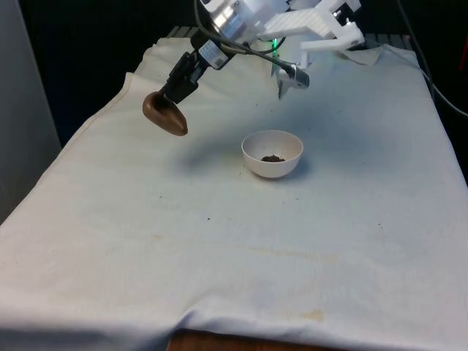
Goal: Pour the coffee beans from the cup into the bowl.
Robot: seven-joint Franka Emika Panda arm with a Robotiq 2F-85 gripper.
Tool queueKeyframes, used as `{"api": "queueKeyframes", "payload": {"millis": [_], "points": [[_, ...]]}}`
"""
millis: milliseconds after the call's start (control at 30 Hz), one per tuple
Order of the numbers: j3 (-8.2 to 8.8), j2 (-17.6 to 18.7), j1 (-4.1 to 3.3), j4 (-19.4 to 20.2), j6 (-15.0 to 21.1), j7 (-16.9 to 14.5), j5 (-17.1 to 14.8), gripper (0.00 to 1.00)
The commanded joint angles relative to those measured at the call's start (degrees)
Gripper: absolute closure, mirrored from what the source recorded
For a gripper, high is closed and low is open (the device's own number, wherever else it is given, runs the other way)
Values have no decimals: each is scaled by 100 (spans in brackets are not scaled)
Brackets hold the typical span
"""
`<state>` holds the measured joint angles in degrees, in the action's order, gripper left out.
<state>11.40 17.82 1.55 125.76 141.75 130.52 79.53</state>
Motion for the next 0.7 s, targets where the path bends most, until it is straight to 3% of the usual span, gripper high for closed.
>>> {"api": "queueKeyframes", "payload": {"millis": [0, 200, 233, 267, 433, 467, 500, 667], "points": [[-11, -29, 34, 63, 57, -109, -166, 94], [-11, -46, 40, 120, 97, -304, -539, 94], [6, -11, 0, 57, 6, -235, -441, 94], [-11, -46, 46, 126, 103, -355, -642, 94], [-11, -23, 46, 126, 138, -447, -882, 94], [6, -6, 0, 86, 29, -401, -814, 94], [-17, -17, 46, 126, 143, -458, -922, 94], [-17, 17, 52, 132, 189, -533, -1180, 94]]}}
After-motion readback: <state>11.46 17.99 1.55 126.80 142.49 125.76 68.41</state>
